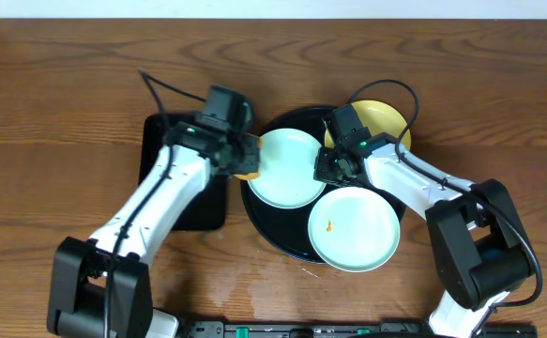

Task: Clean dirty plates on tray and stack at the side
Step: 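Scrub the left pale blue plate with the held sponge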

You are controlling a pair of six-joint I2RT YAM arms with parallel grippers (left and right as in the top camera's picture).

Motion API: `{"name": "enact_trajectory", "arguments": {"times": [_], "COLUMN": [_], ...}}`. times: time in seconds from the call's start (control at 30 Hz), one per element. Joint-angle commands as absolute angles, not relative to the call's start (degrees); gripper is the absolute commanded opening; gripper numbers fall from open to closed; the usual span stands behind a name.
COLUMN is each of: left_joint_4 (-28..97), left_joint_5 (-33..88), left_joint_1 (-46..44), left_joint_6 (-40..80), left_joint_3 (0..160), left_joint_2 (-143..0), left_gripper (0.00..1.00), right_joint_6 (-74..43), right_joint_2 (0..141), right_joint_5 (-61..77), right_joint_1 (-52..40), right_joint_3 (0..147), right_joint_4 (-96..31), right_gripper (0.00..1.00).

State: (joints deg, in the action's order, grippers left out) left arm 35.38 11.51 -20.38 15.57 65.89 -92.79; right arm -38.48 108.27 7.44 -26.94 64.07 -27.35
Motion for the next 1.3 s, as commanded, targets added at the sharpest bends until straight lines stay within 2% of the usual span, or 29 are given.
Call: {"name": "enact_trajectory", "arguments": {"times": [0.0,0.1,0.47,0.57,0.8,1.27], "left_joint_4": [33.01,28.88,20.4,21.87,28.47,27.31], "left_joint_5": [12.82,16.34,16.29,15.16,-2.04,-33.85], "left_joint_1": [-22.04,-24.12,-31.75,-31.51,-28.97,-31.09], "left_joint_6": [21.96,24.82,37.47,39.0,39.53,27.07], "left_joint_3": [64.64,63.96,63.96,63.96,64.14,65.28], "left_joint_2": [-93.54,-94.94,-108.09,-110.89,-110.59,-110.61], "left_gripper": [0.07,0.07,0.07,0.07,0.07,0.07], "right_joint_6": [-37.65,-37.65,-37.89,-37.89,-37.89,-38.3], "right_joint_2": [109.19,109.19,109.19,109.19,109.19,109.19], "right_joint_5": [7.77,7.77,7.77,7.75,7.75,7.75], "right_joint_1": [-27.79,-27.79,-27.79,-27.79,-27.79,-27.79], "right_joint_3": [64.07,64.07,64.07,64.07,64.07,64.07], "right_joint_4": [-27.0,-27.0,-27.07,-27.22,-27.2,-27.03], "right_gripper": [0.01,0.01,0.01,0.01,0.01,0.01]}}
